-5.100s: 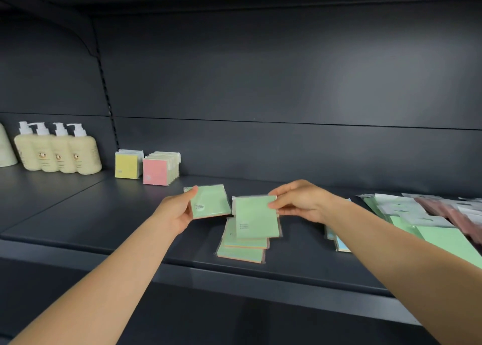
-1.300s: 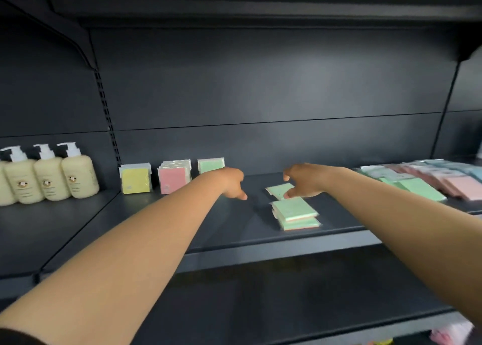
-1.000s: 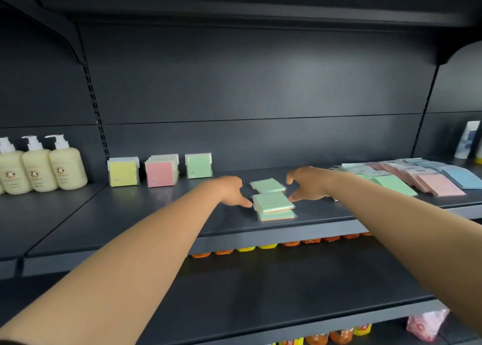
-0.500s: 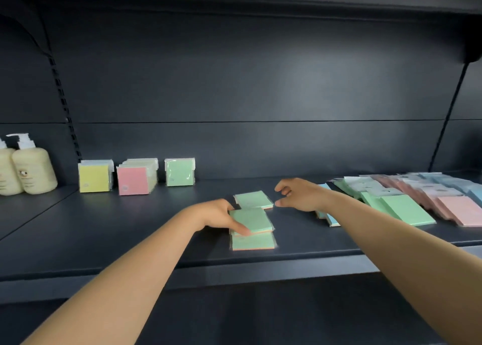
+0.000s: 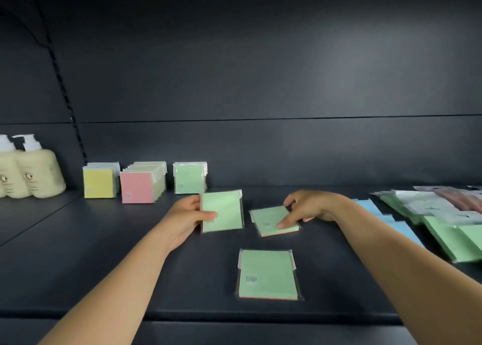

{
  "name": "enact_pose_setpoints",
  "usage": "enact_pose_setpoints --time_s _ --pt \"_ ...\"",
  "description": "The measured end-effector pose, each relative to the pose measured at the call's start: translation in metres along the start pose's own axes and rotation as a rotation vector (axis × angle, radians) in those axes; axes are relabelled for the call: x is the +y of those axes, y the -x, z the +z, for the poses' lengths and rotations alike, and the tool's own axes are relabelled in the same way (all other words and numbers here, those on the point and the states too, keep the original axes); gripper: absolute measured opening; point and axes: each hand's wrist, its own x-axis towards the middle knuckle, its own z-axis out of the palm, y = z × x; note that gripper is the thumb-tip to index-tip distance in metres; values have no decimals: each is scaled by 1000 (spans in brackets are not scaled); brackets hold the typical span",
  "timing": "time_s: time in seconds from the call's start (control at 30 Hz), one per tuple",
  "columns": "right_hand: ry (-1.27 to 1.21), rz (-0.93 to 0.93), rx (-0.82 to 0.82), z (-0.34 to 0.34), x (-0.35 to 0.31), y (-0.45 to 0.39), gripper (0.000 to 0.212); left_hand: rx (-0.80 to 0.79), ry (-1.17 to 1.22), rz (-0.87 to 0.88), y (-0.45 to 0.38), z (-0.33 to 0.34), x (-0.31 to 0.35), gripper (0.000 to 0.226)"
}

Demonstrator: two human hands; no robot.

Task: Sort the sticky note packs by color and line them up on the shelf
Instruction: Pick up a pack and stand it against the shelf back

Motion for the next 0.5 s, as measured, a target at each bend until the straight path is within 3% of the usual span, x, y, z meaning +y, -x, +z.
enact_pose_setpoints --time_s 0.2,0.4,0.5 --pt "-39 13 -82 -4 1 -13 76 82 72 78 -16 -2 -3 33" --pt "-102 -36 -70 -2 3 -15 41 142 122 90 -27 -2 -5 29" --pt "-332 -68 -9 -3 4 -16 31 145 109 85 -29 -1 -5 31"
